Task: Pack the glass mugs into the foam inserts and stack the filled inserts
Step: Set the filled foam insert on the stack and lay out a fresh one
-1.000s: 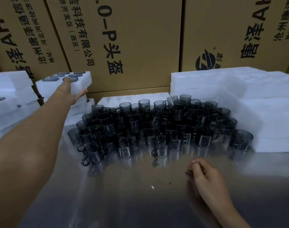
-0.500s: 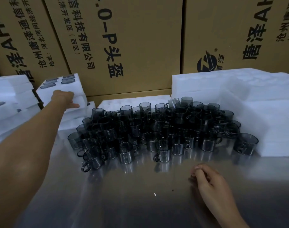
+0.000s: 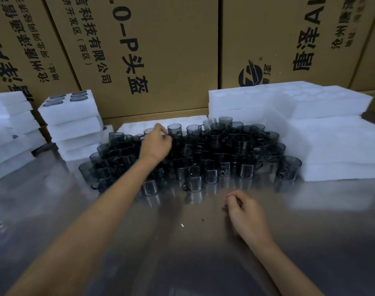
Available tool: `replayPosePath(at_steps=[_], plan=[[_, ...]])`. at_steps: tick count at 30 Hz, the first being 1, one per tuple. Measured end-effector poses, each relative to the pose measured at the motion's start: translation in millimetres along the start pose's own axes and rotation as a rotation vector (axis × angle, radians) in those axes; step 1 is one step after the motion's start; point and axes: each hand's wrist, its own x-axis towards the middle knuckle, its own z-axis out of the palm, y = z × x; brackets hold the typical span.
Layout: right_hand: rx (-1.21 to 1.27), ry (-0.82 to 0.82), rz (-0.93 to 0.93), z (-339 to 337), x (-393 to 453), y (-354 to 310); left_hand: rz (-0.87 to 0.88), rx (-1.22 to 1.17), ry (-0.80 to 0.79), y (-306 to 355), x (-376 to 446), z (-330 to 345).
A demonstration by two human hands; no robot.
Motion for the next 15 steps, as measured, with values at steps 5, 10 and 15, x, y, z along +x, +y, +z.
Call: replayPosePath(at_steps=[5, 10, 15], plan=[[-0.014, -0.005, -0.006, -3, -1, -4, 0.296, 0.255, 0.176, 30, -66, 53], [0.045, 0.033, 0.021, -7, -2, -5, 0.287, 0.353, 0.138, 29, -72, 56], [0.024, 0.02, 0.004, -6, -2, -5, 0.27, 0.284, 0.084, 22, -74, 50]])
